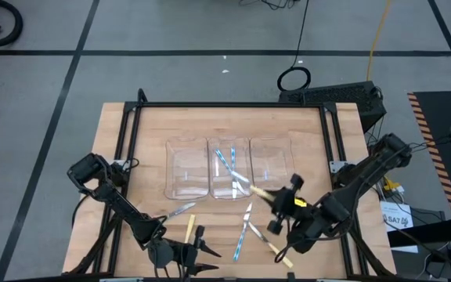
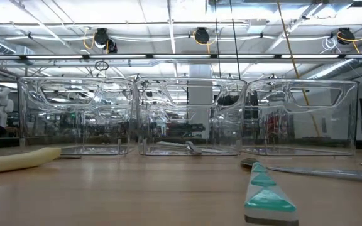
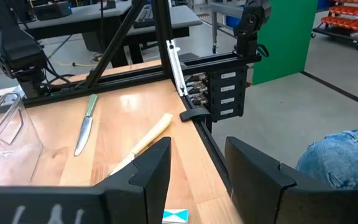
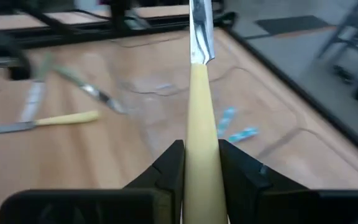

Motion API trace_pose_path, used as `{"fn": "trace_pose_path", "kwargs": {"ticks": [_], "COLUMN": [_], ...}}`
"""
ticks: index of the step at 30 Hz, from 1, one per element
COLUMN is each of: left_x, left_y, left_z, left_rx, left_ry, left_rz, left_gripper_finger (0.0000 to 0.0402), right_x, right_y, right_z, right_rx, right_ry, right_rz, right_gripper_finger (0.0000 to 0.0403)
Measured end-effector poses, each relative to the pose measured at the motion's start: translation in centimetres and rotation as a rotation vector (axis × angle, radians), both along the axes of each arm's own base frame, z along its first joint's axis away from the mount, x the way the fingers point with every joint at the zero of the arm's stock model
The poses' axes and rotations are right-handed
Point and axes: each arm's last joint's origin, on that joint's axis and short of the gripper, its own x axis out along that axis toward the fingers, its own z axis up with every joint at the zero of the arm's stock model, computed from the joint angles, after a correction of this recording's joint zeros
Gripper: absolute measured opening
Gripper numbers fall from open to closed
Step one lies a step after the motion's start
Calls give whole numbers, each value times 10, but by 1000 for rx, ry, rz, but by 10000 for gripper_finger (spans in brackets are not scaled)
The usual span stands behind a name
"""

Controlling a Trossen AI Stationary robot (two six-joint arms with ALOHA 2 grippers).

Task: Sort silverware by color (type)
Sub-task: Put the center yellow knife into the right transparent bin

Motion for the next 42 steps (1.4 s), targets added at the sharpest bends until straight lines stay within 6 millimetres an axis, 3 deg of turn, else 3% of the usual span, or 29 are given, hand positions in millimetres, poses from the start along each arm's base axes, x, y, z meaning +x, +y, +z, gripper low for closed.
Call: {"fn": "trace_pose_path", "kwargs": {"ticks": [16,29,42], "left_x": [1,1,1], "left_y": [1,1,1], "left_z": [0,0,0], "left_rx": [-3,-6,-5], "left_ry": [1,1,1], "left_rz": [3,3,5], "left_gripper_finger": [161,161,161], "right_x": [-25,-28,-31], "right_y": [-40,-66,-73], "right_z": [-12,-62,-109], "right_rx": [-21,38,88], "right_ry": [63,232,226], "right_rz": [-347,-495,-499], "right_gripper_finger": [70,70,71]}}
